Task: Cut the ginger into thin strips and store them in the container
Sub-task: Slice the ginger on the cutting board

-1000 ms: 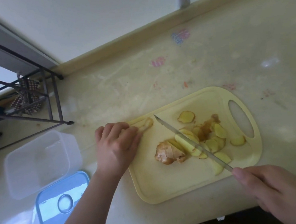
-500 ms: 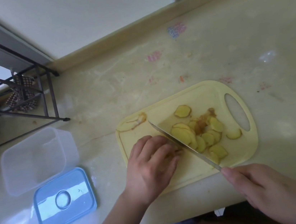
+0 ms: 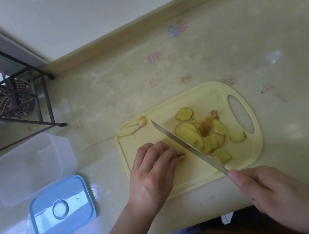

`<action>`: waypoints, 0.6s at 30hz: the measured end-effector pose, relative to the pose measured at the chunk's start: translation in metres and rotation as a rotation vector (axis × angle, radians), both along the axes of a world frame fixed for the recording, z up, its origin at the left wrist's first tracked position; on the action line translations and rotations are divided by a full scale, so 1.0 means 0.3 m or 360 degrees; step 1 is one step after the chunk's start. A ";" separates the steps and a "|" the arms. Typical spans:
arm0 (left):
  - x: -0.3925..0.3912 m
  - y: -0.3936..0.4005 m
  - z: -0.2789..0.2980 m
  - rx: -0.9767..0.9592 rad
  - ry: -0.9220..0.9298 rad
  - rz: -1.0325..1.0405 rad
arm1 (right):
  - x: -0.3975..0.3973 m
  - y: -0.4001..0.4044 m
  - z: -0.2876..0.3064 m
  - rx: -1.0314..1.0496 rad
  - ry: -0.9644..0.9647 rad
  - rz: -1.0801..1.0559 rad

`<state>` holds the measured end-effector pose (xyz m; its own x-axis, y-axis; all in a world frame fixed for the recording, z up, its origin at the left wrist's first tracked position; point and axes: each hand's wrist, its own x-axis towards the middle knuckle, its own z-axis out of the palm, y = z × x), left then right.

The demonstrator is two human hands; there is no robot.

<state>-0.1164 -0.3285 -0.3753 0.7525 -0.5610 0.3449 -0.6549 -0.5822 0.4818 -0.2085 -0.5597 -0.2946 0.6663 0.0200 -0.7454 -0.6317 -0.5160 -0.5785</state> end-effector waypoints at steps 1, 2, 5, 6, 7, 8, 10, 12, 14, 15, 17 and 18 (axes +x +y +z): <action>-0.001 0.000 0.001 0.0002 0.0003 0.0006 | 0.000 0.007 0.015 -0.0003 -0.0003 0.0011; 0.000 0.001 0.001 0.0002 0.0009 0.0010 | -0.001 0.014 0.030 -0.0002 0.0003 0.0016; 0.003 0.002 -0.001 -0.0004 0.0015 0.0027 | -0.002 0.031 0.069 -0.0014 0.0054 0.0003; 0.003 0.002 -0.002 -0.0007 0.0019 0.0031 | -0.002 0.035 0.081 -0.0012 0.0061 -0.0019; 0.003 0.001 -0.002 -0.0012 0.0023 0.0032 | -0.003 0.039 0.093 -0.0015 0.0071 -0.0061; 0.003 0.000 -0.003 -0.0017 0.0025 0.0033 | -0.002 0.042 0.106 -0.0033 0.0068 -0.0107; 0.005 0.000 -0.004 -0.0022 0.0023 0.0035 | -0.002 0.045 0.119 -0.0098 0.0045 -0.0146; 0.005 0.000 -0.004 -0.0031 0.0021 0.0034 | 0.006 0.047 0.126 -0.0129 0.0048 -0.0090; 0.005 0.000 -0.001 -0.0033 0.0020 0.0032 | 0.005 0.043 0.115 -0.0159 0.0034 -0.0074; 0.005 -0.001 0.000 -0.0034 0.0017 0.0029 | 0.004 0.040 0.109 -0.0168 0.0040 -0.0085; 0.006 -0.002 0.001 -0.0042 0.0013 0.0023 | -0.005 0.039 0.098 -0.0193 0.0065 -0.0058; 0.007 -0.002 0.001 -0.0048 0.0011 0.0020 | -0.007 0.039 0.093 -0.0229 0.0079 -0.0024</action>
